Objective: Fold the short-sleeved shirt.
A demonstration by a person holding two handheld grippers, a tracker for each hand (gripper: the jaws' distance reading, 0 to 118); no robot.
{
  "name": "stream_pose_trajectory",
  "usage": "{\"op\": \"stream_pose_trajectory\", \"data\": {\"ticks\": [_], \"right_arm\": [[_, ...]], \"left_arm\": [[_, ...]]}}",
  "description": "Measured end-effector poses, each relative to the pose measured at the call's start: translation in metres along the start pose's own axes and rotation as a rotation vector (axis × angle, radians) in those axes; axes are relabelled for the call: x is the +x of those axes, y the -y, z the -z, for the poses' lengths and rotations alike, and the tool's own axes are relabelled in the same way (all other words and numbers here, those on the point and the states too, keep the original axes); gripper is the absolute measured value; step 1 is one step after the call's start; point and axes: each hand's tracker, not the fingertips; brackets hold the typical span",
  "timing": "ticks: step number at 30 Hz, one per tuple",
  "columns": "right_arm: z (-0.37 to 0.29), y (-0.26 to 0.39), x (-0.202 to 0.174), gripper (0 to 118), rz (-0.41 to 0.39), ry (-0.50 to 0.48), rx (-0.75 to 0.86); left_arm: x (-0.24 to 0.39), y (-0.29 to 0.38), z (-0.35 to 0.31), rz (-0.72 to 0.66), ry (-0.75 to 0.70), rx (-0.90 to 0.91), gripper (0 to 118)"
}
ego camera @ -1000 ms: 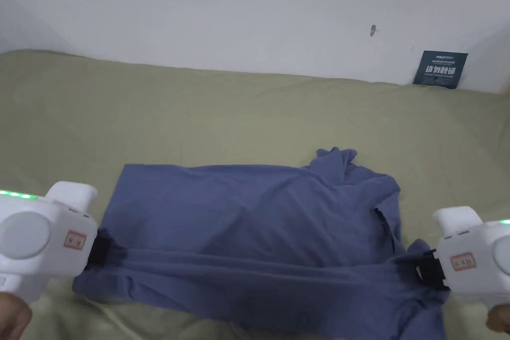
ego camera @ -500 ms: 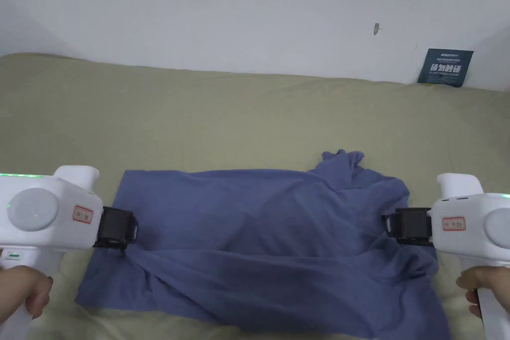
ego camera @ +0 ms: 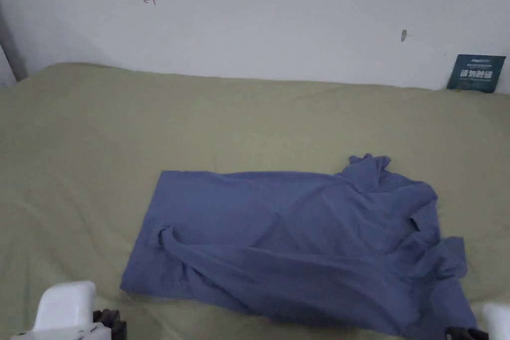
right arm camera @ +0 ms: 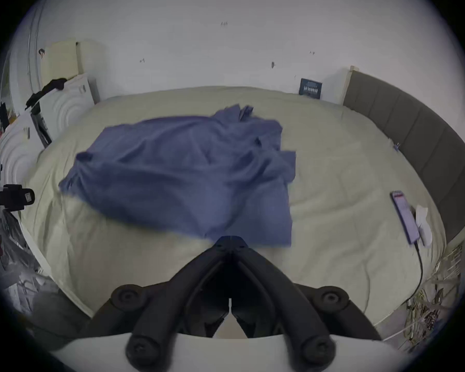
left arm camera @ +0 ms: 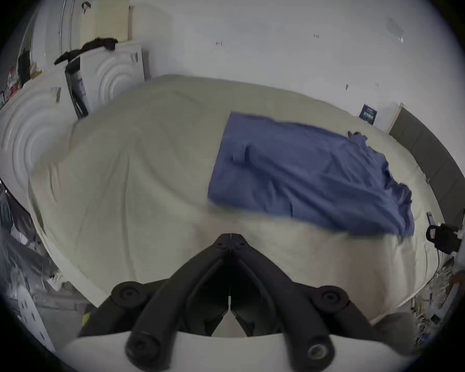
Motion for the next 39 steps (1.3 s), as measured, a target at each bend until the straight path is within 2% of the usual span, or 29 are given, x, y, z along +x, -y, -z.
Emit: {"op": "stream_pose_trajectory", "data": {"ticks": [3, 6, 8, 10, 12, 13, 14, 15, 17, 18, 19, 21, 22, 23, 24, 25, 27, 33, 34, 35, 36, 37, 38, 39], "right_arm": [[0.006, 0.007, -0.001, 1, 0.008, -0.020, -0.032], [0.009, 0.005, 0.004, 1, 0.022, -0.017, -0.028], [0.010, -0.001, 0.009, 1, 0.030, -0.017, -0.018], [0.013, -0.005, 0.015, 1, 0.035, -0.009, -0.006], [0.013, -0.009, 0.024, 1, 0.044, 0.003, 0.004], [0.013, -0.010, 0.027, 1, 0.051, 0.009, 0.007], [0.014, -0.011, 0.032, 1, 0.059, 0.015, 0.011], [0.013, -0.012, 0.037, 1, 0.066, 0.019, 0.014], [0.016, -0.014, 0.045, 3, 0.085, 0.015, 0.004], [0.018, -0.014, 0.049, 9, 0.105, 0.014, -0.002], [0.020, -0.014, 0.053, 28, 0.129, 0.016, -0.004], [0.025, -0.016, 0.061, 92, 0.158, 0.004, -0.016], [0.030, -0.017, 0.063, 96, 0.167, -0.006, -0.030], [0.033, -0.016, 0.066, 96, 0.171, -0.025, -0.035], [0.036, -0.017, 0.068, 96, 0.172, -0.031, -0.029], [0.042, -0.017, 0.068, 96, 0.172, -0.029, -0.029], [0.058, -0.018, 0.071, 96, 0.175, -0.025, -0.036], [0.113, -0.021, 0.083, 94, 0.265, -0.030, -0.145], [0.116, -0.021, 0.083, 88, 0.276, -0.049, -0.152], [0.115, -0.021, 0.084, 80, 0.236, 0.011, -0.133], [0.110, -0.023, 0.084, 63, 0.182, 0.033, -0.115], [0.104, -0.023, 0.086, 42, 0.177, 0.006, -0.086], [0.101, -0.024, 0.089, 6, 0.195, -0.059, -0.048], [0.095, -0.025, 0.084, 7, 0.224, -0.030, -0.010]], "left_arm": [[-0.003, 0.005, 0.011, -0.002, -0.012, -0.043, 0], [-0.007, -0.008, 0.021, -0.095, 0.043, -0.021, 0], [-0.005, -0.022, 0.034, -0.085, 0.042, -0.009, 0], [0.002, -0.038, 0.051, -0.019, 0.013, 0.026, 2], [0.005, -0.052, 0.071, 0.026, -0.012, 0.031, 20], [0.004, -0.059, 0.081, 0.013, -0.007, 0.022, 32], [0.006, -0.066, 0.092, 0.007, -0.010, 0.011, 52], [0.005, -0.071, 0.103, -0.008, -0.005, -0.010, 78], [0.007, -0.078, 0.122, -0.016, 0.028, -0.037, 82], [0.010, -0.080, 0.129, -0.006, 0.051, -0.069, 82], [0.012, -0.079, 0.138, 0.004, 0.056, -0.100, 81], [0.017, -0.074, 0.149, 0.043, 0.005, -0.130, 76], [0.020, -0.072, 0.143, 0.068, -0.007, -0.089, 59], [0.020, -0.072, 0.138, 0.063, -0.032, -0.061, 20], [0.018, -0.073, 0.134, 0.049, -0.041, -0.036, 2], [0.012, -0.074, 0.131, 0.009, 0.025, -0.036, 2], [0.009, -0.071, 0.123, -0.075, 0.053, -0.097, 2], [0.010, -0.066, 0.113, -0.049, 0.068, -0.067, 2], [0.006, -0.069, 0.116, -0.050, 0.073, -0.069, 2], [0.004, -0.069, 0.114, -0.061, 0.084, -0.071, 2], [0.003, -0.068, 0.111, -0.079, 0.105, -0.072, 2], [0.002, -0.066, 0.108, -0.085, 0.110, -0.070, 2], [0.000, -0.068, 0.109, -0.091, 0.119, -0.070, 2], [0.000, -0.068, 0.107, -0.096, 0.133, -0.071, 2]]}}
